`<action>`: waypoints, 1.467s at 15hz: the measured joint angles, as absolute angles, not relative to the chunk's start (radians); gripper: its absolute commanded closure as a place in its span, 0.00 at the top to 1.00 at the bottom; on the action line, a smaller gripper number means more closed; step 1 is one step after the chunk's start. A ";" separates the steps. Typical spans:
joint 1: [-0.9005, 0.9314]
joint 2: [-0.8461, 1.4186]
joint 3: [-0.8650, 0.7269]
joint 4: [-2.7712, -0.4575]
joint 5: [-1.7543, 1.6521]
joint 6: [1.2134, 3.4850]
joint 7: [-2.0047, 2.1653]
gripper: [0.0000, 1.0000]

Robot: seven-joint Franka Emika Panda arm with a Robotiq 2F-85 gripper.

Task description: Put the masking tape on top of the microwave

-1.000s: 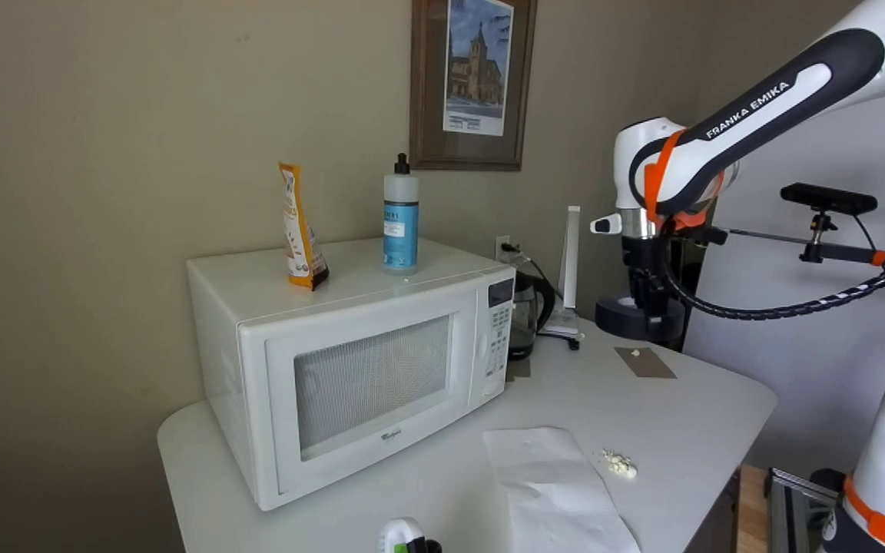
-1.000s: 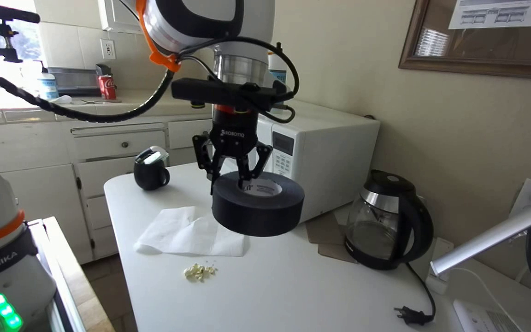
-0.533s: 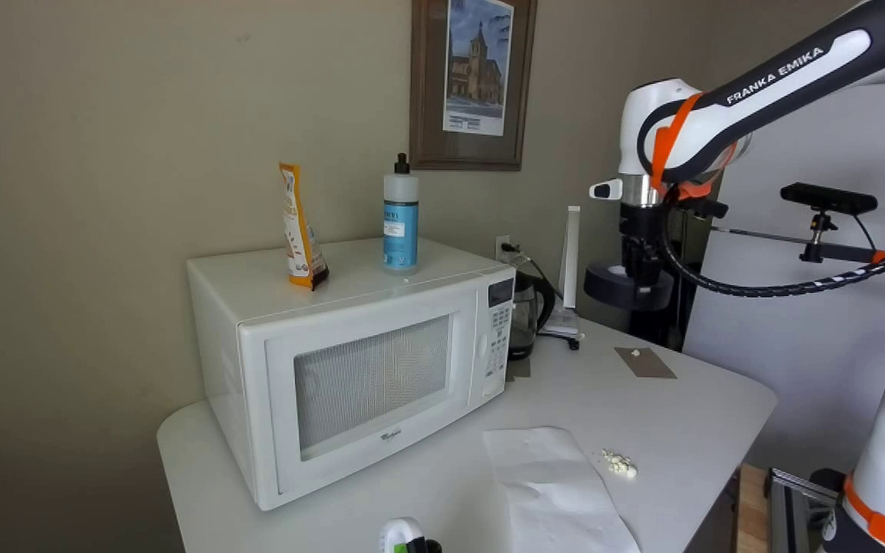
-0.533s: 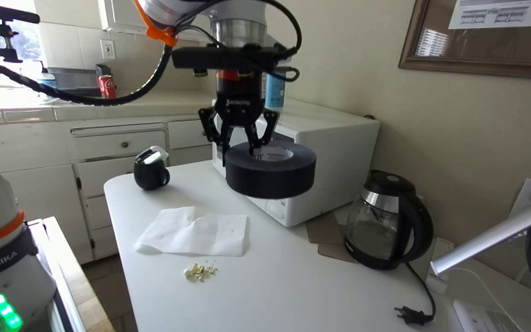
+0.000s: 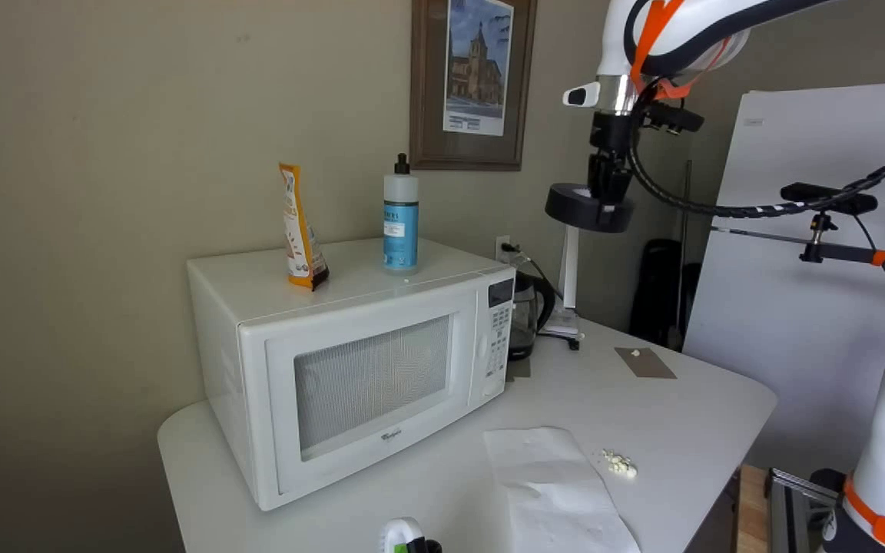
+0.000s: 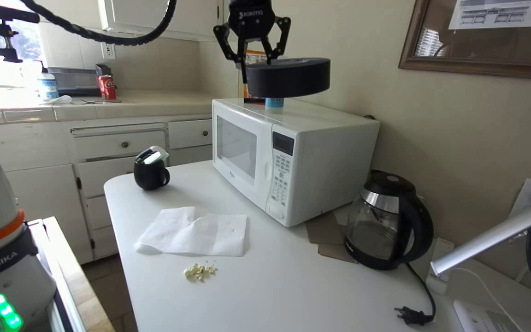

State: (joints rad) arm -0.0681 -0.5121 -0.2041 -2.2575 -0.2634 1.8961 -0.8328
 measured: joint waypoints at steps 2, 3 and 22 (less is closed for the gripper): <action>-0.040 -0.446 -0.202 -2.153 -0.234 1.857 -0.833 0.21; -0.031 -0.408 -0.201 -2.105 -0.222 1.846 -0.833 0.21; -0.023 0.099 -0.071 -1.793 -0.210 1.981 -0.944 0.21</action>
